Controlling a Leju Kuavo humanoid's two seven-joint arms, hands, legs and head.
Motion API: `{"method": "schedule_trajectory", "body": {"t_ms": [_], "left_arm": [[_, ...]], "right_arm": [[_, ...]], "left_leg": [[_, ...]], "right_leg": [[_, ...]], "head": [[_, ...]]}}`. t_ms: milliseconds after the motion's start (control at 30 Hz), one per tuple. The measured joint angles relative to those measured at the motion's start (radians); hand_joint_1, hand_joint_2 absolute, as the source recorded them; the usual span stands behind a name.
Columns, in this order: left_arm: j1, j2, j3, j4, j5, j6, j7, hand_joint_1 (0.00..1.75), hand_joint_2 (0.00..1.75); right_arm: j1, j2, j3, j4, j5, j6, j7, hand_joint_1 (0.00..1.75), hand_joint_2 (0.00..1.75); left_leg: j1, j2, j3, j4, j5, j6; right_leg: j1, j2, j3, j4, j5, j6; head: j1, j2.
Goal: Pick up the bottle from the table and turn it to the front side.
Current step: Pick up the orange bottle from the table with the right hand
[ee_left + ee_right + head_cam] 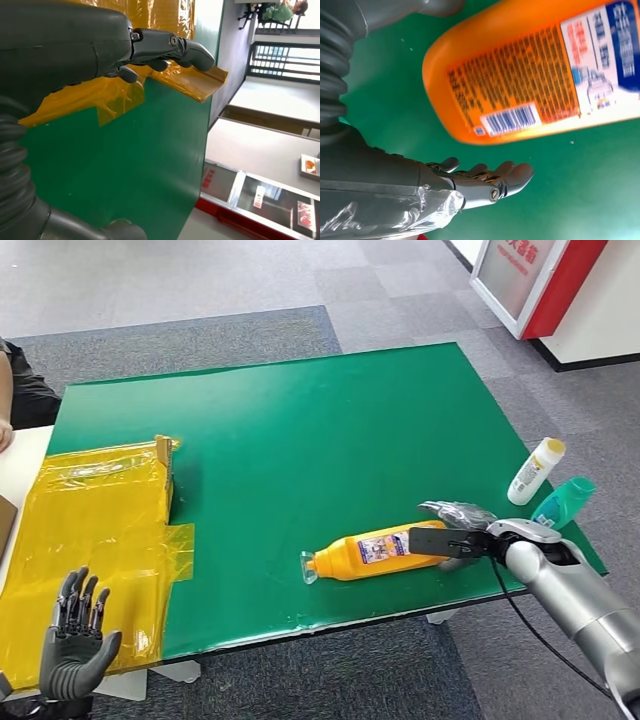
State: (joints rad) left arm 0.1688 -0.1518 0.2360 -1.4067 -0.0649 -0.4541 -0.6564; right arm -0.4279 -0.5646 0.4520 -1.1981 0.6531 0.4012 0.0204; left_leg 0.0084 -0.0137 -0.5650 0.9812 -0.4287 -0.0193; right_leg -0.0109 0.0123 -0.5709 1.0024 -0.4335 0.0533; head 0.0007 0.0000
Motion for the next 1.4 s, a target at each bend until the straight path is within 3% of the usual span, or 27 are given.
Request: {"method": "schedule_trajectory", "body": {"t_ms": [500, 967, 1000, 1033, 1100, 1133, 1167, 1400], "left_arm": [[-0.007, 0.006, -0.017, 0.012, 0.002, 0.006, 0.000, 0.00, 1.75], [-0.011, 0.008, -0.039, 0.012, 0.006, 0.017, 0.012, 0.00, 1.75], [-0.011, 0.008, -0.039, 0.012, 0.006, 0.017, 0.013, 0.00, 1.75], [-0.011, 0.009, -0.040, 0.012, 0.006, 0.018, 0.014, 0.00, 1.75], [-0.011, 0.009, -0.042, 0.012, 0.006, 0.019, 0.016, 0.00, 1.75], [-0.011, 0.009, -0.042, 0.012, 0.007, 0.020, 0.016, 0.00, 1.75], [-0.011, 0.009, -0.043, 0.012, 0.008, 0.020, 0.016, 0.00, 1.75], [-0.011, 0.009, -0.044, 0.012, 0.012, 0.021, 0.016, 0.00, 1.75]], "right_arm": [[-0.004, 0.027, 0.071, 0.079, -0.003, -0.054, 0.010, 0.00, 1.75], [-0.016, 0.105, 0.095, 0.112, 0.023, -0.109, 0.032, 0.00, 1.75], [-0.016, 0.108, 0.095, 0.114, 0.024, -0.111, 0.033, 0.17, 1.75], [-0.016, 0.111, 0.095, 0.116, 0.025, -0.114, 0.033, 0.48, 1.75], [-0.017, 0.115, 0.094, 0.119, 0.027, -0.120, 0.034, 0.48, 1.75], [-0.017, 0.117, 0.093, 0.121, 0.029, -0.123, 0.034, 0.31, 1.75], [-0.017, 0.119, 0.093, 0.122, 0.032, -0.126, 0.035, 0.00, 1.75], [-0.018, 0.134, 0.089, 0.125, 0.056, -0.133, 0.042, 0.00, 1.75]], "left_leg": [[0.000, 0.000, 0.000, 0.000, 0.000, 0.000], [0.000, 0.000, 0.000, 0.000, 0.001, 0.000], [0.000, 0.000, 0.000, 0.000, 0.001, 0.000], [0.000, 0.000, 0.000, 0.000, 0.001, 0.000], [0.000, 0.000, 0.000, 0.000, 0.002, 0.000], [0.000, 0.000, 0.000, 0.000, 0.002, 0.000], [0.000, 0.000, 0.000, 0.000, 0.002, 0.000], [0.000, 0.000, 0.000, 0.000, 0.002, -0.001]], "right_leg": [[0.000, 0.000, 0.000, 0.000, 0.000, 0.000], [0.000, 0.000, 0.000, 0.000, 0.001, 0.000], [0.000, 0.000, 0.000, 0.000, 0.001, 0.000], [0.000, 0.000, 0.000, 0.000, 0.001, 0.000], [0.000, 0.000, 0.000, 0.000, 0.001, 0.000], [0.000, 0.000, 0.000, 0.000, 0.001, 0.000], [0.000, 0.000, 0.000, 0.000, 0.001, 0.000], [0.000, 0.000, 0.000, 0.000, 0.002, 0.000]], "head": [[0.000, 0.000], [0.000, 0.000], [0.000, 0.000], [0.000, 0.000], [0.000, 0.000], [0.000, 0.000], [0.000, 0.000], [0.000, 0.000]]}}
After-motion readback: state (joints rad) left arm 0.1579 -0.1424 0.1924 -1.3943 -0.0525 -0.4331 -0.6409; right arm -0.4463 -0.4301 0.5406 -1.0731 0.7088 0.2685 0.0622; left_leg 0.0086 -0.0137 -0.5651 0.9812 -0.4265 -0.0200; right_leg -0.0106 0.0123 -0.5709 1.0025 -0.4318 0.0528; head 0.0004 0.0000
